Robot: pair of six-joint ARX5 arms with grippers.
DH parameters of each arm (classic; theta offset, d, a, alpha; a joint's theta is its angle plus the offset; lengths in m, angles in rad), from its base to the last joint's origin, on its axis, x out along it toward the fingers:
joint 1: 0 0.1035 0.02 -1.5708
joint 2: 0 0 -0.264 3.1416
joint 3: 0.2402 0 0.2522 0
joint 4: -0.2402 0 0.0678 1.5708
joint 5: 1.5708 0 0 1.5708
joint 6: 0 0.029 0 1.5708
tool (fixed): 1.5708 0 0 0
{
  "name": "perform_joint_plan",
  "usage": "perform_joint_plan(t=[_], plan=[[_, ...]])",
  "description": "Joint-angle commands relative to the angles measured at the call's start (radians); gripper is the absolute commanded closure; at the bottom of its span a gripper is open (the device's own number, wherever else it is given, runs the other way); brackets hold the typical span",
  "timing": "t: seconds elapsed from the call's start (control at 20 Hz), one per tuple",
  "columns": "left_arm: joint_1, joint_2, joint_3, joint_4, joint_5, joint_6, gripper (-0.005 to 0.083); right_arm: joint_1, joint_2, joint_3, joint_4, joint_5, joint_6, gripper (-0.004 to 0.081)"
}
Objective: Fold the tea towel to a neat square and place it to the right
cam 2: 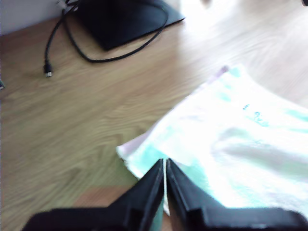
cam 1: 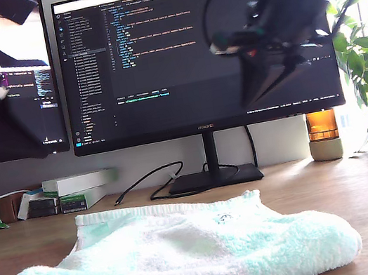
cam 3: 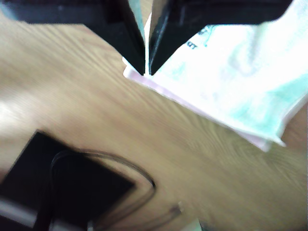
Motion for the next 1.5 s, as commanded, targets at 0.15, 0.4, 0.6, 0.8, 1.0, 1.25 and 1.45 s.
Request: perform_joint_plan(t=[0.15,0.4,0.6,0.8,1.0,1.25,1.45], plan=[[-0.037,-0.061,-0.074,0.022,0.048,-0.03,0.0797,0.0,-0.094,-0.198,0.139,-0.033,0.061,0.078],[-0.136,-0.117,-0.08,-0.07,0.062,-0.057,0.0797,0.023,-0.183,-0.335,0.163,-0.165,0.078,0.078],[-0.225,-0.119,-0.077,-0.152,0.097,-0.171,0.0797,0.023,-0.18,-0.335,0.037,-0.333,0.054,0.078],[-0.248,-0.119,-0.074,-0.254,0.136,-0.221,0.0797,0.023,-0.172,-0.335,-0.054,-0.391,0.024,0.078],[-0.247,-0.104,-0.072,-0.36,0.157,-0.261,0.0798,0.023,-0.14,-0.335,-0.06,-0.469,0.025,0.078],[-0.247,0.006,-0.072,-0.352,0.106,-0.277,0.0798,0.023,-0.055,-0.332,-0.057,-0.468,0.028,0.078],[-0.247,0.102,-0.072,-0.298,0.05,-0.277,0.0797,0.023,-0.006,-0.331,-0.056,-0.435,0.028,0.078]])
